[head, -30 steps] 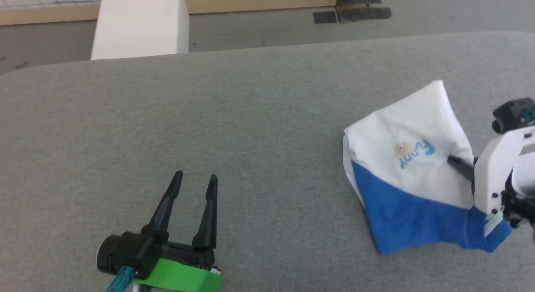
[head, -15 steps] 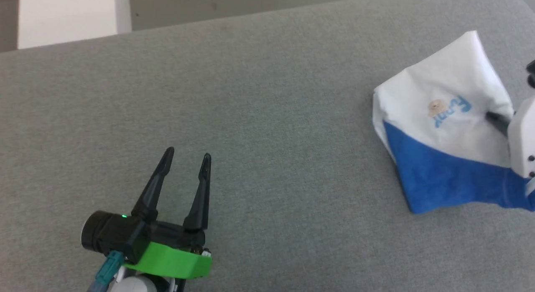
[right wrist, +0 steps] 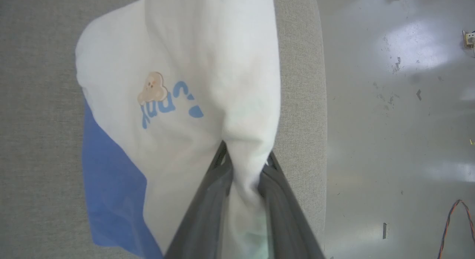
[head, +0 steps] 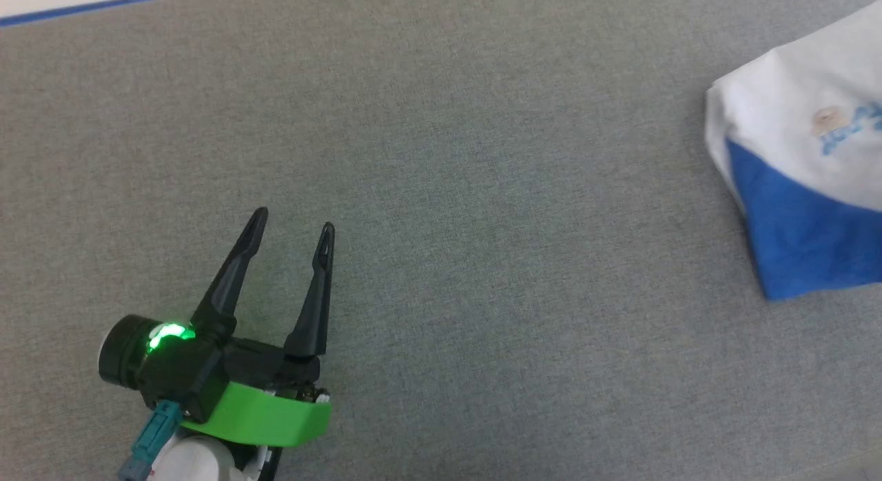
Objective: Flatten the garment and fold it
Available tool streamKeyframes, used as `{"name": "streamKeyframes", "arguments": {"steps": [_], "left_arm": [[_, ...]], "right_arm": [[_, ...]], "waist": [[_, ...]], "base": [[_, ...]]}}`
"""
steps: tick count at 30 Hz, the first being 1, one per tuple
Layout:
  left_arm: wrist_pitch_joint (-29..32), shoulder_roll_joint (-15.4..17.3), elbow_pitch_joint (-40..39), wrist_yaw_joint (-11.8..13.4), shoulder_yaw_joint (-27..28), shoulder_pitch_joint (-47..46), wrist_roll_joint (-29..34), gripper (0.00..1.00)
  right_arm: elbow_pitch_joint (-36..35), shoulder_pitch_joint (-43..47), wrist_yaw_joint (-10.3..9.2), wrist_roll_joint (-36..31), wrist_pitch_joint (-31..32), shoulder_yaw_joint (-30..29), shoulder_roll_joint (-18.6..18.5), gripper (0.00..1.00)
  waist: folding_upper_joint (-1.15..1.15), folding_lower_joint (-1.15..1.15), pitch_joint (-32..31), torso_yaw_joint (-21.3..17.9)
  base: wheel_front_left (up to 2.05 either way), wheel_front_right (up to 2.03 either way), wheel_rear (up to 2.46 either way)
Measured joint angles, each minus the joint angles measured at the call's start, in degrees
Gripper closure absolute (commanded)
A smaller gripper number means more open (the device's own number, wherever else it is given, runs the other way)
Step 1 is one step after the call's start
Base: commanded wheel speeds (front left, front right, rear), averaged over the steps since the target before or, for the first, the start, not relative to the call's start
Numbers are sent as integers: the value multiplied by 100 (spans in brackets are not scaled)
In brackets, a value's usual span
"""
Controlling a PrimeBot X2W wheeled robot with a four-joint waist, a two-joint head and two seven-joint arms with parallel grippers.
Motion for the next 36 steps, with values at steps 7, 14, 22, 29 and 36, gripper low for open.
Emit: {"name": "streamKeyframes", "arguments": {"steps": [7, 14, 22, 29, 36], "left_arm": [[141, 142, -288, 0, -34, -151, 83, 0], [321, 287, -546, 0, -40, -298, 185, 0], [444, 379, -754, 2, -37, -383, 282, 0], [535, 443, -806, 27, -44, -399, 283, 0], [534, 446, -793, 53, -75, -446, 282, 0]], "right_arm": [[369, -180, 0, -225, -293, -269, -250, 100], [959, -353, 0, -434, -792, -405, -331, 100], [1660, -655, 1, -725, -1280, -385, -499, 100], [2253, -773, 1, -817, -1547, -385, -503, 84], [2591, -1021, 1, -978, -1789, -311, -474, 0]], "waist": [[0, 0, 330, 5], [0, 0, 674, 65], [0, 0, 962, 159], [0, 0, 1057, 205], [0, 0, 1040, 216]], "base": [[0, 0, 0], [0, 0, 0], [0, 0, 0], [0, 0, 0], [0, 0, 0]]}}
